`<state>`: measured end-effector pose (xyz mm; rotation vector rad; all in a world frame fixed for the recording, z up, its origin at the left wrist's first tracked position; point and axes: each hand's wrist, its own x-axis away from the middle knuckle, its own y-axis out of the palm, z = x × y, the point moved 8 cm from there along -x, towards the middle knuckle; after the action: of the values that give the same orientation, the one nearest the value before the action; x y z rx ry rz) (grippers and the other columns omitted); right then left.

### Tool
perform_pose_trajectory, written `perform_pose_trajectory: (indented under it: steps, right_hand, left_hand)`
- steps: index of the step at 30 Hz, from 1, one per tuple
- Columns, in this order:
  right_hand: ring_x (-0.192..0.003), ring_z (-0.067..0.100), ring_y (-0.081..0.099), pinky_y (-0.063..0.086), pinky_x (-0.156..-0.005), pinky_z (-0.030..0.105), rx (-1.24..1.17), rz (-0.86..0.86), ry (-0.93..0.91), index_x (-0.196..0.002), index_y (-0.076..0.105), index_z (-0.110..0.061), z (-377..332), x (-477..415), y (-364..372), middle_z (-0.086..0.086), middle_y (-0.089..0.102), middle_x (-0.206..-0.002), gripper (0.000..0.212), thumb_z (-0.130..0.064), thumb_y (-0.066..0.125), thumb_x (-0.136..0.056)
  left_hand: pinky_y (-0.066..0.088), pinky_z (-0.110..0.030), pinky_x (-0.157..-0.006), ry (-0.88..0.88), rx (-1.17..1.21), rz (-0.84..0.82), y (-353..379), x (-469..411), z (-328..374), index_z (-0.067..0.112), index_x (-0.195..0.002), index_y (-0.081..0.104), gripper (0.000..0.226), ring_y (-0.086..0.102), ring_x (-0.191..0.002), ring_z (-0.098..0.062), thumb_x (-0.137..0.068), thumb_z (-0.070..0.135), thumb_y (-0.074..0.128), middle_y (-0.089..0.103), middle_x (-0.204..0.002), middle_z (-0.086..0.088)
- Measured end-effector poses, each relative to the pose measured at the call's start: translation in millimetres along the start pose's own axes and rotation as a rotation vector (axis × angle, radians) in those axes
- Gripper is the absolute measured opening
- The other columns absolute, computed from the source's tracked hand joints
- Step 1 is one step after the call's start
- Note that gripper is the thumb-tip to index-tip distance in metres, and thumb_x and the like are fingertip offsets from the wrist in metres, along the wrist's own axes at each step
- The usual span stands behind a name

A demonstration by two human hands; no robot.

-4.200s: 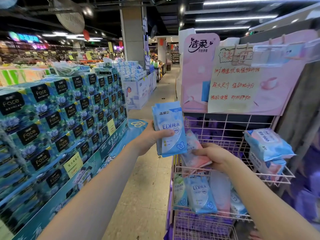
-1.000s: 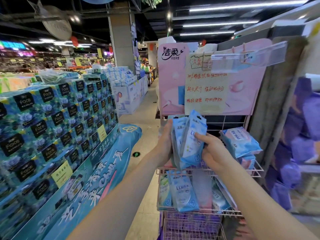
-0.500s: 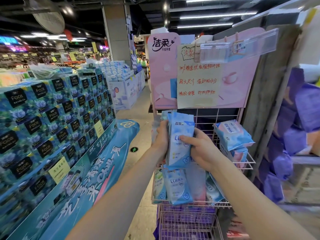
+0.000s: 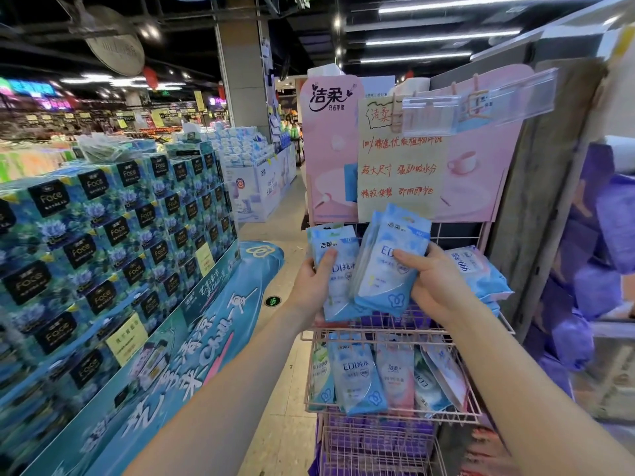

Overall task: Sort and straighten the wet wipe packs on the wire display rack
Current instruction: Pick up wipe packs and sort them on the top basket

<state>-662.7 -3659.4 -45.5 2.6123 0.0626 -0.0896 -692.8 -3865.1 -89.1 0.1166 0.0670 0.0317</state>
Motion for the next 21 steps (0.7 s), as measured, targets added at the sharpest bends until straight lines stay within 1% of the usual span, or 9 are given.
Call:
perform_pose_trajectory:
  steps: [3,6,8,10,12,15,17,18,21]
  right_hand:
    - [-0.113,0.034,0.069,0.058,-0.092,0.049,0.043,-0.007,-0.11,-0.134,0.057,-0.002,-25,-1,6,0.016,0.07,-0.128,0.039,0.007,0.055,-0.096]
    - [-0.112,0.036,0.069,0.056,-0.095,0.052,0.111,0.077,-0.186,-0.132,0.055,0.002,-37,-4,5,0.019,0.069,-0.127,0.039,0.009,0.056,-0.095]
    - [-0.105,0.034,0.071,0.059,-0.087,0.051,0.15,0.145,-0.208,-0.132,0.053,0.002,-37,-8,0,0.018,0.07,-0.124,0.037,0.007,0.056,-0.095]
    - [-0.094,0.027,0.075,0.062,-0.072,0.042,0.198,0.148,-0.214,-0.126,0.056,-0.004,-30,-11,-1,0.013,0.073,-0.116,0.032,0.006,0.056,-0.095]
    - [-0.089,0.021,0.076,0.061,-0.065,0.035,0.294,0.159,-0.196,-0.12,0.058,-0.01,-15,-14,-5,0.009,0.074,-0.112,0.031,0.006,0.06,-0.092]
    - [-0.096,0.024,0.075,0.061,-0.073,0.039,0.365,0.18,-0.133,-0.117,0.059,-0.013,13,-26,-15,0.007,0.074,-0.113,0.037,0.008,0.067,-0.088]
    - [-0.093,0.023,0.076,0.061,-0.074,0.04,0.356,0.184,-0.1,-0.113,0.06,-0.014,30,-34,-20,0.008,0.074,-0.114,0.034,0.007,0.068,-0.088]
    - [-0.091,0.021,0.076,0.061,-0.071,0.037,0.366,0.183,-0.09,-0.113,0.06,-0.015,38,-37,-22,0.008,0.074,-0.114,0.033,0.006,0.068,-0.088]
    - [-0.092,0.016,0.073,0.059,-0.068,0.031,0.494,0.105,0.0,-0.118,0.056,-0.022,63,-44,-21,0.006,0.071,-0.119,0.036,0.001,0.066,-0.092]
  left_hand:
    - [0.053,-0.011,-0.053,0.049,-0.029,0.062,-11,-1,10,0.023,-0.11,0.059,0.028,0.074,-0.072,0.006,-0.1,0.049,0.064,0.075,-0.091,0.013]
    - [0.053,-0.016,-0.055,0.05,-0.06,0.103,-26,-4,18,0.02,-0.109,0.061,0.036,0.074,-0.069,0.003,-0.098,0.055,0.064,0.076,-0.09,0.01]
    - [0.054,-0.018,-0.055,0.051,-0.062,0.138,-39,-5,21,0.021,-0.106,0.063,0.035,0.074,-0.068,0.0,-0.097,0.055,0.064,0.077,-0.082,0.012]
    - [0.055,-0.021,-0.055,0.065,-0.052,0.152,-49,-5,24,0.02,-0.102,0.065,0.034,0.073,-0.067,-0.005,-0.096,0.054,0.067,0.077,-0.079,0.011]
    - [0.056,-0.028,-0.061,0.073,-0.056,0.149,-54,-5,25,0.016,-0.106,0.067,0.04,0.073,-0.074,-0.015,-0.094,0.054,0.07,0.077,-0.086,0.004]
    - [0.053,-0.04,-0.071,0.083,-0.055,0.151,-58,-2,24,0.015,-0.105,0.068,0.04,0.068,-0.083,-0.025,-0.094,0.053,0.07,0.073,-0.096,-0.008]
    - [0.053,-0.041,-0.071,0.082,-0.041,0.15,-61,-1,23,0.017,-0.102,0.067,0.036,0.068,-0.083,-0.026,-0.094,0.052,0.07,0.073,-0.096,-0.009]
    - [0.054,-0.041,-0.071,0.081,-0.038,0.15,-62,-1,23,0.017,-0.103,0.068,0.036,0.069,-0.083,-0.026,-0.095,0.052,0.07,0.074,-0.096,-0.009]
    - [0.059,-0.033,-0.063,0.071,-0.029,0.147,-66,-1,22,0.018,-0.102,0.067,0.034,0.075,-0.078,-0.02,-0.095,0.05,0.07,0.08,-0.097,-0.006]
